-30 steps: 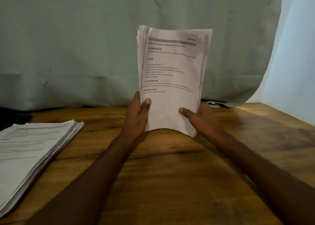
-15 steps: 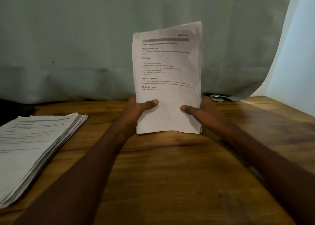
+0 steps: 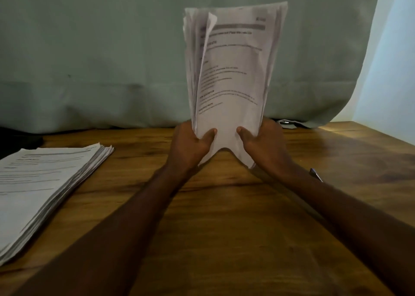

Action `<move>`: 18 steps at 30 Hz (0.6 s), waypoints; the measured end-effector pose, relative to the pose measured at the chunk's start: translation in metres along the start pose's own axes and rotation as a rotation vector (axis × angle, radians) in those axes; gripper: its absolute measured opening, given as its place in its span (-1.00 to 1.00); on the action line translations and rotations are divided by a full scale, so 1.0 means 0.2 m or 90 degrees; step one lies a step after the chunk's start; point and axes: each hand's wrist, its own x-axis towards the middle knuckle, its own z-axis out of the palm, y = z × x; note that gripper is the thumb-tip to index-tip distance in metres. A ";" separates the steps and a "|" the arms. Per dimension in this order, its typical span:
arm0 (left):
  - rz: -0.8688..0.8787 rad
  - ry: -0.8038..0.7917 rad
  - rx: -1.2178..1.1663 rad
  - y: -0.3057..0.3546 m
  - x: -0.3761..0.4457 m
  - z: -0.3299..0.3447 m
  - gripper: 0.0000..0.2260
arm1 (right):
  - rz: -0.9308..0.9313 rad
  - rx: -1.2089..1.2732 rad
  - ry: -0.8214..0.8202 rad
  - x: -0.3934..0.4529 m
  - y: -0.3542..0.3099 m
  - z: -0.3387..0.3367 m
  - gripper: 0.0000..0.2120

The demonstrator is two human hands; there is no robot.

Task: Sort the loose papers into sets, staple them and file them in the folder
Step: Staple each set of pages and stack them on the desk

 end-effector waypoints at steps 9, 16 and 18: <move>-0.037 0.016 0.044 0.00 -0.09 -0.15 -0.67 | -0.020 0.058 -0.030 -0.07 -0.07 0.04 -0.64; -0.080 -0.101 0.099 -0.03 -0.11 -0.23 -0.57 | 0.059 0.038 -0.131 -0.10 0.01 0.07 -0.58; -0.064 -0.091 0.109 -0.02 -0.09 -0.22 -0.58 | 0.055 0.030 -0.076 -0.11 0.00 0.08 -0.59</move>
